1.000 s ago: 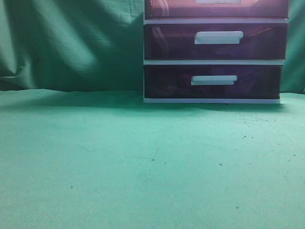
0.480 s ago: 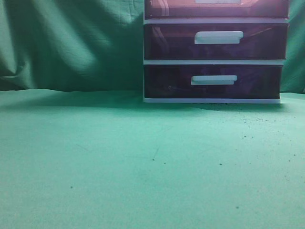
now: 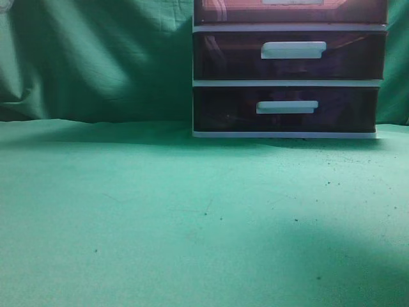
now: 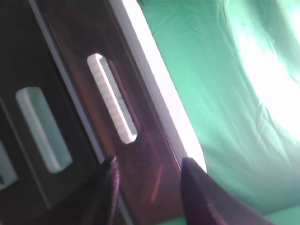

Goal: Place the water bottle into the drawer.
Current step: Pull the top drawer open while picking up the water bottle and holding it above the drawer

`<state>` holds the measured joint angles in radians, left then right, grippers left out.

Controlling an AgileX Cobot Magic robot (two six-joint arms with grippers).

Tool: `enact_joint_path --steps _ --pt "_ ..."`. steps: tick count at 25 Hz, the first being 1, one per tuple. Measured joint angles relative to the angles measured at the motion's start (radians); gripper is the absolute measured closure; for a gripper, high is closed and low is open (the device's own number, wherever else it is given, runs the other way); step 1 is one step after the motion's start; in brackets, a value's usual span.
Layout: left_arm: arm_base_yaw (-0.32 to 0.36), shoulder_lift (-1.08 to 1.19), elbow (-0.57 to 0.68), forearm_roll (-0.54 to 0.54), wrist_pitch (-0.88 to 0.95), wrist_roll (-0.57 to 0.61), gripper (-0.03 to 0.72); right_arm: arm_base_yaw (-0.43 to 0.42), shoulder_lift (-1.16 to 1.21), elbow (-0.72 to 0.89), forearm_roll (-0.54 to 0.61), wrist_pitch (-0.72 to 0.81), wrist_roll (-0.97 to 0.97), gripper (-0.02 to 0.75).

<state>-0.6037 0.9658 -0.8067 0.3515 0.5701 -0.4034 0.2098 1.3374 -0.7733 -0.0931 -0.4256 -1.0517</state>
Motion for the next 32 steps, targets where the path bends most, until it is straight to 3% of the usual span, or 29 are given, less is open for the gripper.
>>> enact_joint_path --steps 4,5,10,26,30,32 --pt "0.0 0.002 0.0 0.0 0.0 0.0 0.402 0.0 0.122 -0.125 -0.028 -0.002 -0.017 0.457" --pt "0.0 0.002 0.0 0.0 0.0 0.0 0.402 0.0 0.153 -0.155 -0.048 -0.002 -0.017 0.416" --pt "0.0 0.002 0.0 0.0 0.0 0.0 0.402 0.0 0.288 -0.281 -0.157 0.02 -0.019 0.432" --pt "0.0 0.002 0.0 0.0 0.005 0.0 0.402 0.0 0.514 -0.491 -0.202 0.036 -0.044 0.432" --pt "0.0 0.002 0.0 0.0 0.006 0.0 0.402 0.0 0.516 -0.502 -0.213 0.037 -0.065 0.642" --pt "0.0 0.002 0.0 0.0 0.006 0.0 0.402 0.0 0.507 -0.502 -0.232 0.051 -0.094 0.641"
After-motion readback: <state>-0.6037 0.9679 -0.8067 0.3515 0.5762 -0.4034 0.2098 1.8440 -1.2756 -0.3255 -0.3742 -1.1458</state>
